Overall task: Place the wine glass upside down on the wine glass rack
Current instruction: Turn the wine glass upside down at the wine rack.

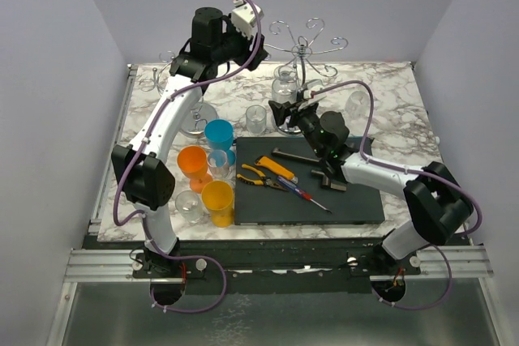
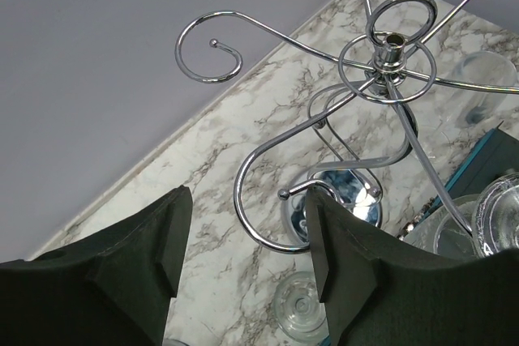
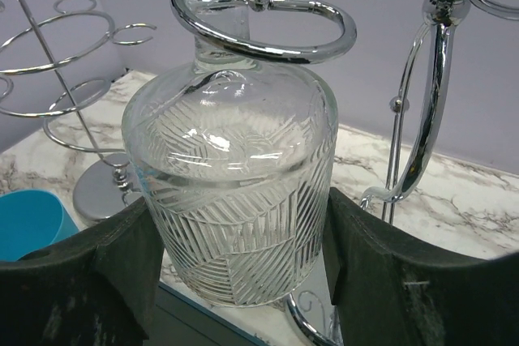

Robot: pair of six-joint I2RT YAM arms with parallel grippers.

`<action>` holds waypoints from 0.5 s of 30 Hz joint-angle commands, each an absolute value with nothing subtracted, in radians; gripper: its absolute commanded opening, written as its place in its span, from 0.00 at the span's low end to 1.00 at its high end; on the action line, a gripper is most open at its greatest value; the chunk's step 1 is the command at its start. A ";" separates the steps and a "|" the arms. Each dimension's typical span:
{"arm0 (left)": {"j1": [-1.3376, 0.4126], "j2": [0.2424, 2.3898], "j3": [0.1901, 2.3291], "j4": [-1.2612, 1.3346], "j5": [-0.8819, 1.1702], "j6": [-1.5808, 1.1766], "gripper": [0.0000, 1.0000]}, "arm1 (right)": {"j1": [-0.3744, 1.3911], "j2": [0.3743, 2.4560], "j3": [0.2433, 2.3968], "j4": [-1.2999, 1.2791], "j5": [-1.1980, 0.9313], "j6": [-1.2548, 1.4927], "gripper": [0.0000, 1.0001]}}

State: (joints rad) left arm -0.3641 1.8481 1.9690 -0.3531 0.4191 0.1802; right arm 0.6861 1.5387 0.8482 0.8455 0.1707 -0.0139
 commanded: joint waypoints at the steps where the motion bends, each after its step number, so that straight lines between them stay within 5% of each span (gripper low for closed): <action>1: -0.371 1.867 1.982 -0.371 0.385 0.182 0.63 | 0.690 1.558 0.877 0.923 0.143 -0.063 0.01; 15: -0.385 1.913 2.035 -0.374 0.335 0.190 0.61 | 0.690 1.536 0.725 1.195 0.230 -0.051 0.01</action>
State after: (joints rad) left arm -0.3748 1.8759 2.0056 -0.3611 0.3950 0.1825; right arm 0.6830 1.5452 0.7448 1.0500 0.2058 -0.0616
